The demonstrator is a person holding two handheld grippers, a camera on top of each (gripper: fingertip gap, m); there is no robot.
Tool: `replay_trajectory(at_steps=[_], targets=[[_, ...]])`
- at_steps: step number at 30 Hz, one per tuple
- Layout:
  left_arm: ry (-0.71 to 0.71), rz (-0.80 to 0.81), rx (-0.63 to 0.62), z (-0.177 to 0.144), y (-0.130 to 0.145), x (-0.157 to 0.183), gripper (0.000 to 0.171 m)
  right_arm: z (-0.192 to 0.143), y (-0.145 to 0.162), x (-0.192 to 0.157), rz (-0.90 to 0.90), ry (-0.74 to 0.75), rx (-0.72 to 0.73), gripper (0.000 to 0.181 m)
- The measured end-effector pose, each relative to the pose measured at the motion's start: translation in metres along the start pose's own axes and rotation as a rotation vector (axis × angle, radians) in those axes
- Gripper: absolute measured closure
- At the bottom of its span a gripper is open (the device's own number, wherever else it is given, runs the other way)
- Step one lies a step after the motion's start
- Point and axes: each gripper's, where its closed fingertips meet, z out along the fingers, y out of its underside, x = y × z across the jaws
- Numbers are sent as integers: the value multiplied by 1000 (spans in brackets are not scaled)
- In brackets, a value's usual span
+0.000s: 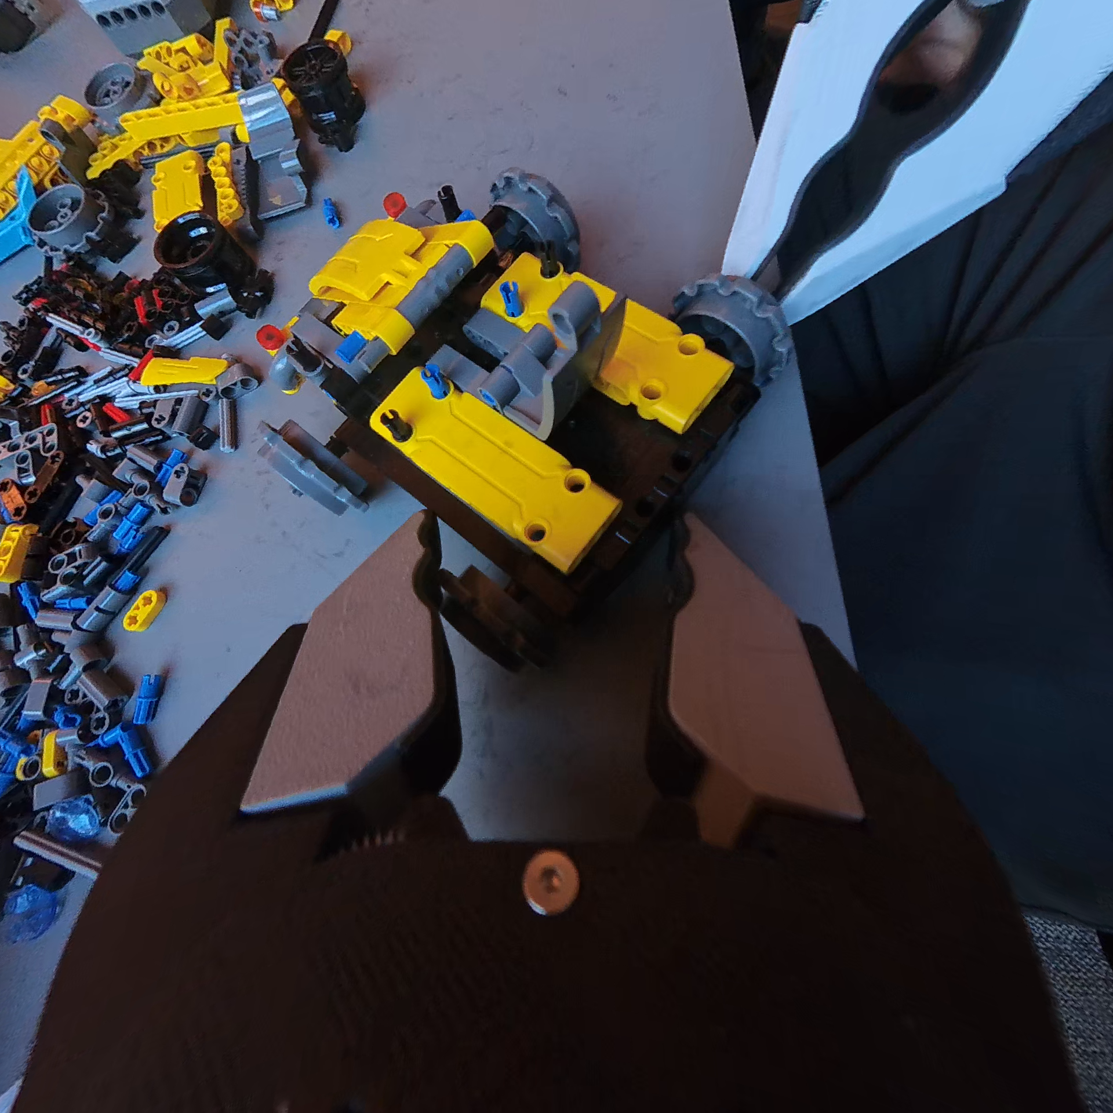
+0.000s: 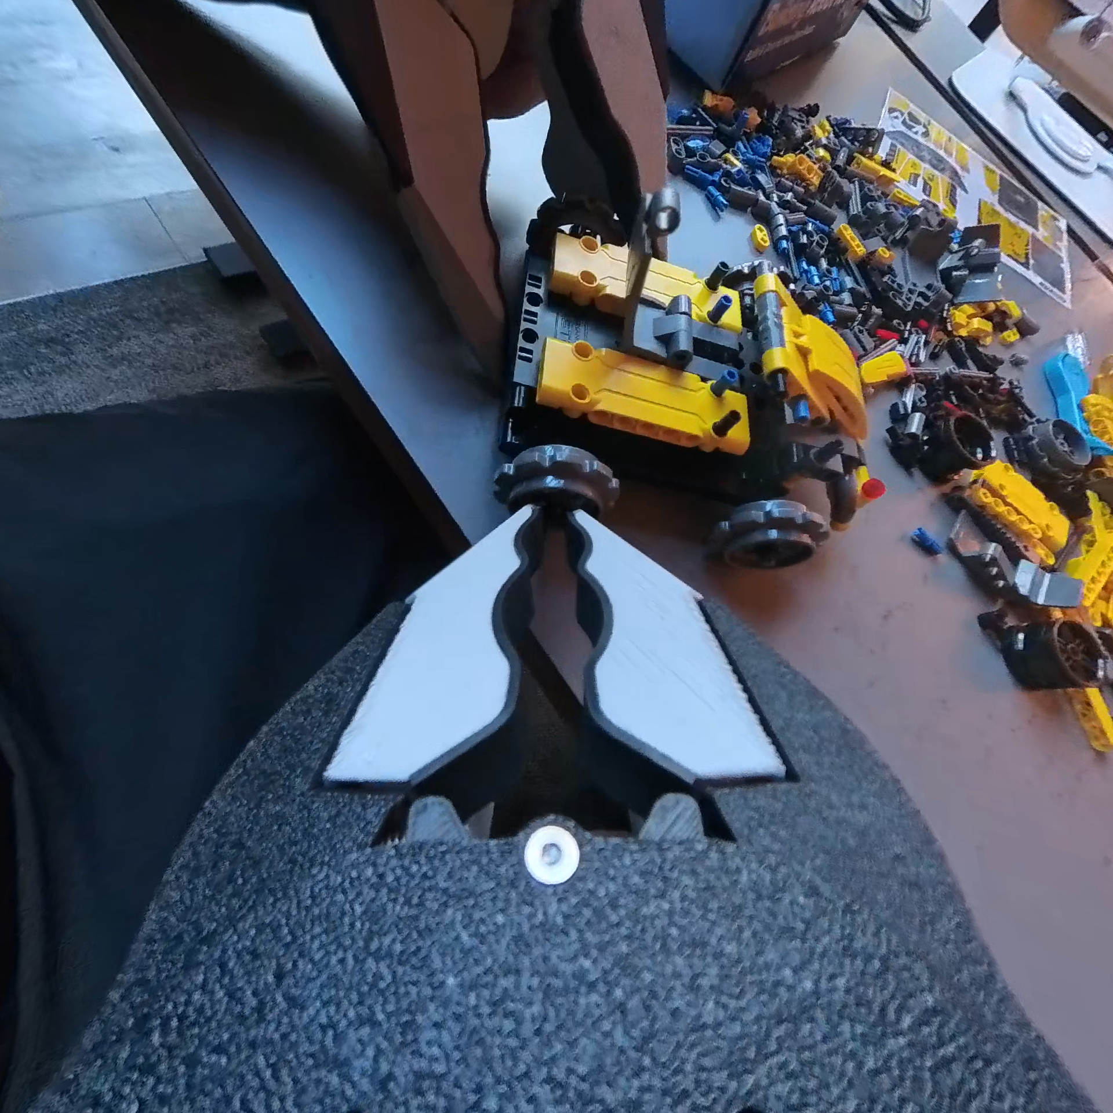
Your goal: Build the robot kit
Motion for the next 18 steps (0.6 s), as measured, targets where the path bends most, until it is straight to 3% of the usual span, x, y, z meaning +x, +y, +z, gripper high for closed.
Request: replay_trajectory(at_steps=[5, 11, 18], targets=[[-5, -4, -2, 0, 0, -1, 98, 1, 0, 0, -25, -31, -37, 177], [-9, -9, -3, 0, 0, -1, 98, 1, -1, 0, 90, -136, -2, 175], [-12, -18, -5, 0, 1, -2, 97, 3, -1, 0, -14, -140, -93, 176]])
